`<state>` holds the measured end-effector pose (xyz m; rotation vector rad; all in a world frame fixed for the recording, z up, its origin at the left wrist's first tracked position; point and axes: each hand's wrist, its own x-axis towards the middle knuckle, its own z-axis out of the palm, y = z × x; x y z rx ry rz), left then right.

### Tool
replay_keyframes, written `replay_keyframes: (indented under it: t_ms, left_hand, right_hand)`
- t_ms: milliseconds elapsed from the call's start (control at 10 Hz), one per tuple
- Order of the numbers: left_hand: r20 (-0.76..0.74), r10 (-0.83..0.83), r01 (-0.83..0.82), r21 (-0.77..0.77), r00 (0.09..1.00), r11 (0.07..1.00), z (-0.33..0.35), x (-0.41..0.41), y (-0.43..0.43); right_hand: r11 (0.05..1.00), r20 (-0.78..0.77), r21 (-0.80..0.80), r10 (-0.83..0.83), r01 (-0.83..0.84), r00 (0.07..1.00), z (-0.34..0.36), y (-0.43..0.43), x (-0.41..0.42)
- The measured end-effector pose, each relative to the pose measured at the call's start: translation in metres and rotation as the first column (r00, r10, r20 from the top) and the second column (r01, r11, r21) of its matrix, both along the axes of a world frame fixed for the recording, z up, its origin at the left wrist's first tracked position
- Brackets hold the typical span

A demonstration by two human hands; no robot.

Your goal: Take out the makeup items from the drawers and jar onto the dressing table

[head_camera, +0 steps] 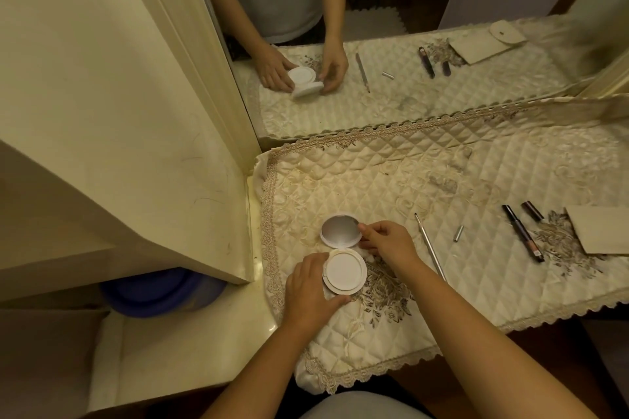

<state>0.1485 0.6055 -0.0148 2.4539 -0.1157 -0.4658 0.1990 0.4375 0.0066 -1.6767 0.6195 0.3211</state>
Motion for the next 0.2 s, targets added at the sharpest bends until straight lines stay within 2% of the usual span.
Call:
replay_keyframes:
  t_ms: [200]
  left_hand:
    - [-0.035, -0.107, 0.107, 0.005, 0.994, 0.994, 0.012, -0.005, 0.009]
  right_hand:
    - [0.998, 0.059, -0.032, -0.050, 0.052, 0.997, 0.027, -0.018, -0.026]
